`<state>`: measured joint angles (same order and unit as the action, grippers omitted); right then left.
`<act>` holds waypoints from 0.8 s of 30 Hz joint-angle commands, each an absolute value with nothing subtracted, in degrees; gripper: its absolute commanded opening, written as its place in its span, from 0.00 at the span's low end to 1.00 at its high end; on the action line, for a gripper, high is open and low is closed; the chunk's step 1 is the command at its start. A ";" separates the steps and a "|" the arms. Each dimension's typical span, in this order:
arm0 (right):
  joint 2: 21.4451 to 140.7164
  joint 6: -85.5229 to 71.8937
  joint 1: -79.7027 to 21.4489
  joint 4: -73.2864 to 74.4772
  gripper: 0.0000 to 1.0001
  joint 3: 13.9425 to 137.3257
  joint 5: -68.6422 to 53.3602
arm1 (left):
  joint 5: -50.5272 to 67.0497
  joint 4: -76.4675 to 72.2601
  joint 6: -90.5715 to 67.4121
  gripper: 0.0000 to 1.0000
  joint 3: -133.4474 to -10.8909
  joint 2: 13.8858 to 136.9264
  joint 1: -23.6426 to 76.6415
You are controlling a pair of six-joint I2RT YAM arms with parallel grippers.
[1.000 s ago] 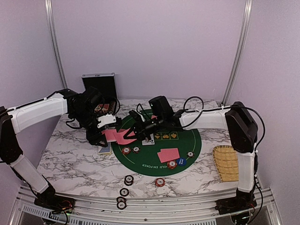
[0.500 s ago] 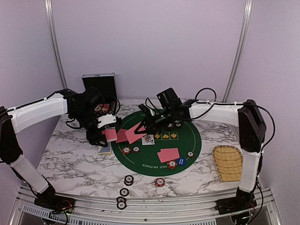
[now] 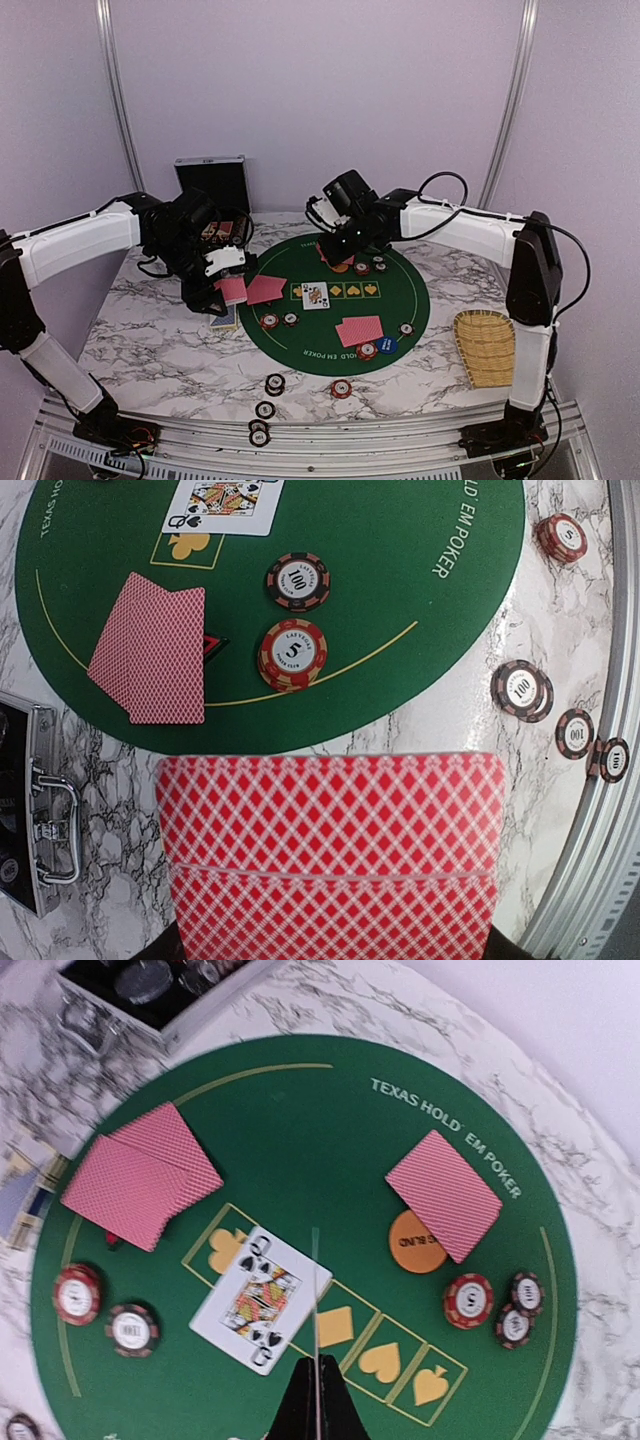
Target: Distribute texas hold em gaming equipment
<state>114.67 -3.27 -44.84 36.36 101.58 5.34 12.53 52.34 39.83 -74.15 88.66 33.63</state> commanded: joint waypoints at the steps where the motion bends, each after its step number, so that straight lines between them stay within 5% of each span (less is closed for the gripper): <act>1: 118.34 13.19 -49.76 30.55 0.00 98.21 31.16 | 12.19 52.35 40.17 0.00 -73.31 86.56 33.57; 11: 126.67 24.56 -50.94 21.64 0.00 98.89 39.24 | 12.19 53.13 40.07 0.00 -73.37 86.36 33.55; 19: 128.96 23.24 -51.87 22.18 0.00 98.17 31.47 | 12.05 53.26 40.08 0.00 -73.28 86.39 33.57; 24: 129.17 22.92 -52.67 23.56 0.09 97.04 28.92 | 12.37 53.26 40.00 0.00 -73.83 86.90 33.57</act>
